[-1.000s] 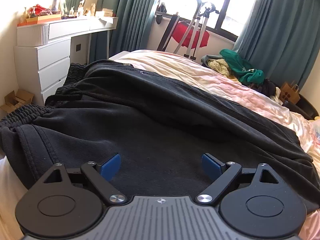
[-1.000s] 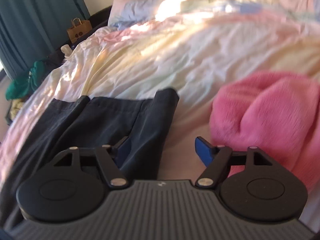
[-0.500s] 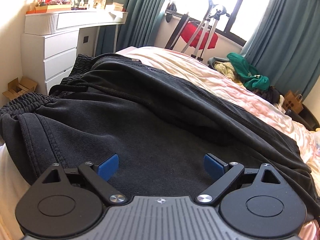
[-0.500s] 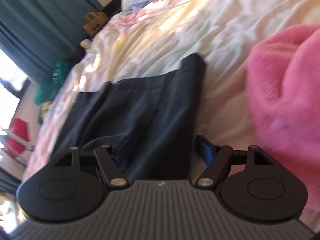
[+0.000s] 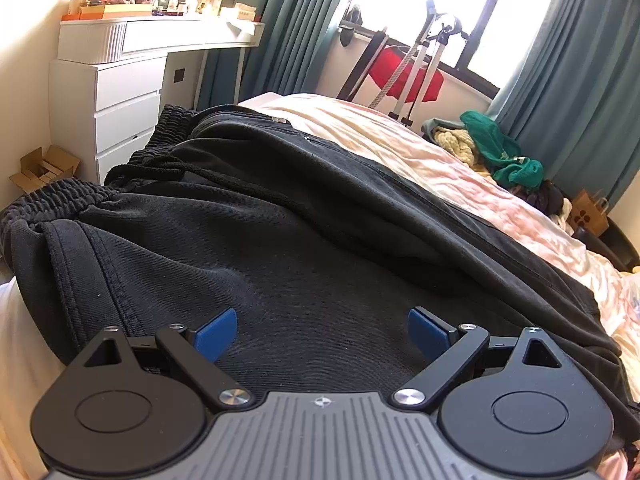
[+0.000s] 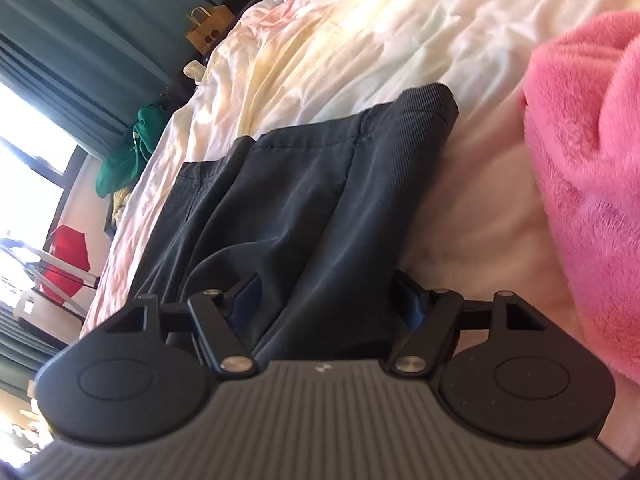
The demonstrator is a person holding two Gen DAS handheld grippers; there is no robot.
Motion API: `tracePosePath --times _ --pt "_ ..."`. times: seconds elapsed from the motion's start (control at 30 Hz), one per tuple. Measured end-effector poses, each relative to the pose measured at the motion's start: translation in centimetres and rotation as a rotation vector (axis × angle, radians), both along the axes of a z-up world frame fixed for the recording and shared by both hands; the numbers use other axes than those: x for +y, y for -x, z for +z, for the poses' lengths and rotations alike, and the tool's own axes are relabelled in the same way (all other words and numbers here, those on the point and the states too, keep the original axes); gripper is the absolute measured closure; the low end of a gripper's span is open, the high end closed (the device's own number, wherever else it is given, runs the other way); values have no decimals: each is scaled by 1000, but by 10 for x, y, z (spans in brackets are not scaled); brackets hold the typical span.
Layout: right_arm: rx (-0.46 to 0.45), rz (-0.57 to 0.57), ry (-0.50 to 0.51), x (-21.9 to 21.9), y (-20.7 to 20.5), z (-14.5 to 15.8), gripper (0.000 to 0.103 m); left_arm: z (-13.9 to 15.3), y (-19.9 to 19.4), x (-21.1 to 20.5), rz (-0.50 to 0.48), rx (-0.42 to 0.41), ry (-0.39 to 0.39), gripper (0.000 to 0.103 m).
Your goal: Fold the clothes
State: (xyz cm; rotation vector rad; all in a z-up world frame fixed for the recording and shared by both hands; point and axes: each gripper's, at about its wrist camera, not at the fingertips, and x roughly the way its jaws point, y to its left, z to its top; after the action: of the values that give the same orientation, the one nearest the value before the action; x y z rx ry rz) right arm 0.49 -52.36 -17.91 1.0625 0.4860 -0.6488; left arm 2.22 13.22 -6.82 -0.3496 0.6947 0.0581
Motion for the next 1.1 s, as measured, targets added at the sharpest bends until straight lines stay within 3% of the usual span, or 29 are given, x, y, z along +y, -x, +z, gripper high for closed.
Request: tracePosePath --times 0.07,0.13,0.27,0.4,0.5,0.67,0.73,1.03,1.1 --pt "-16 -3 -7 2 0 0 30 0 0 1 3 1 3 9" --pt "-98 29 -29 5 -1 2 30 -1 -1 1 6 3 5 9" --pt "-170 74 53 13 -3 16 29 -2 0 2 15 10 15 9" --pt "-93 80 47 12 -8 12 30 -3 0 3 20 15 28 9" --pt "-53 61 7 9 -8 4 39 -4 0 4 24 20 38 9" --pt "-39 13 -22 7 0 -2 87 -6 0 7 29 27 55 9" --pt "-39 0 -24 6 3 -3 93 -6 2 8 34 27 65 9" --pt "-30 20 91 10 2 13 96 21 36 46 147 -16 94 9" --pt "-16 24 102 10 1 15 96 30 44 57 219 -41 27 9"
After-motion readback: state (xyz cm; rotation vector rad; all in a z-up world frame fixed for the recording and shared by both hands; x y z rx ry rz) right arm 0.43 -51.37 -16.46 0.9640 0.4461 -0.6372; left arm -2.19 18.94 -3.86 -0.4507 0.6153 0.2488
